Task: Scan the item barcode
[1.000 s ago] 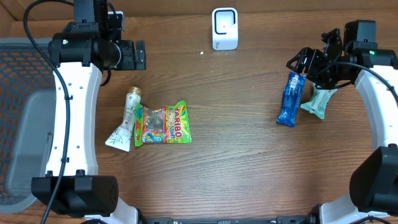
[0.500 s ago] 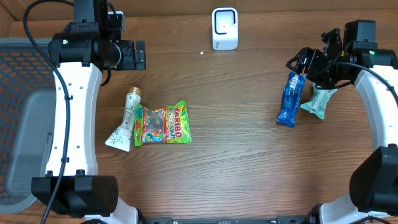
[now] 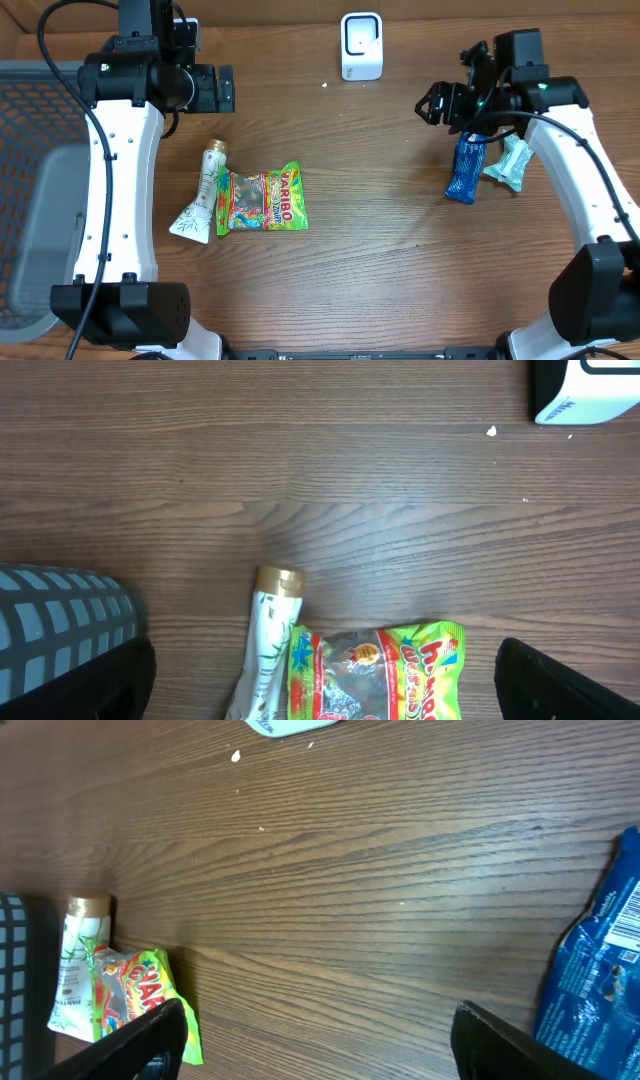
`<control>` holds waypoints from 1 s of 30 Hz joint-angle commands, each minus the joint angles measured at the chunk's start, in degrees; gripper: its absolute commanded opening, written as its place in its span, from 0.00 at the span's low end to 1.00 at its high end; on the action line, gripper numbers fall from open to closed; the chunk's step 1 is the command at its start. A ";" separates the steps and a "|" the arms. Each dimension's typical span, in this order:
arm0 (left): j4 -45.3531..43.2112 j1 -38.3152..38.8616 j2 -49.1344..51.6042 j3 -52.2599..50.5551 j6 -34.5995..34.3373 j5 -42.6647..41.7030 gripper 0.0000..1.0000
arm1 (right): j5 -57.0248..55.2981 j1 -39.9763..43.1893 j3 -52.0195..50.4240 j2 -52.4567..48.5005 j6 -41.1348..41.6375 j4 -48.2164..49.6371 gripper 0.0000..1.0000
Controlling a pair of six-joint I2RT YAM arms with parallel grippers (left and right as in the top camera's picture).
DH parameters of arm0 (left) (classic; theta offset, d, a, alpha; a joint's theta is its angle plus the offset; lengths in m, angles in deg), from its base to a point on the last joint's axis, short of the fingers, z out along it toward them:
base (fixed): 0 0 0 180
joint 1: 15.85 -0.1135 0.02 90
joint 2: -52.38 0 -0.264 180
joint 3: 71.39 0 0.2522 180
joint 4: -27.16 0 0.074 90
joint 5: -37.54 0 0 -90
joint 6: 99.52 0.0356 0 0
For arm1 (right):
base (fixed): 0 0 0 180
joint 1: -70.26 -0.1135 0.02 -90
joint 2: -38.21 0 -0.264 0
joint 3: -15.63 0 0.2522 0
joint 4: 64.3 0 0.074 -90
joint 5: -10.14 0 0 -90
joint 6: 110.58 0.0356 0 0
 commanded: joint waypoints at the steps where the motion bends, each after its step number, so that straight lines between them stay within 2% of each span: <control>1: -0.04 0.37 -0.11 -0.17 -1.01 -0.37 1.00 | -1.42 -0.39 1.60 1.44 -0.46 0.33 0.86; 12: -0.04 0.37 -0.11 -0.17 -1.01 -0.37 1.00 | -1.40 -1.42 1.46 1.42 -0.48 -0.39 0.86; 25: -0.04 0.37 -0.11 -0.17 -1.01 -0.39 1.00 | -4.44 -8.81 1.46 1.20 -0.37 -0.17 0.86; 30: -0.04 0.37 -0.11 -0.17 -1.01 -0.37 1.00 | -5.90 -11.78 1.46 1.20 2.10 1.75 0.87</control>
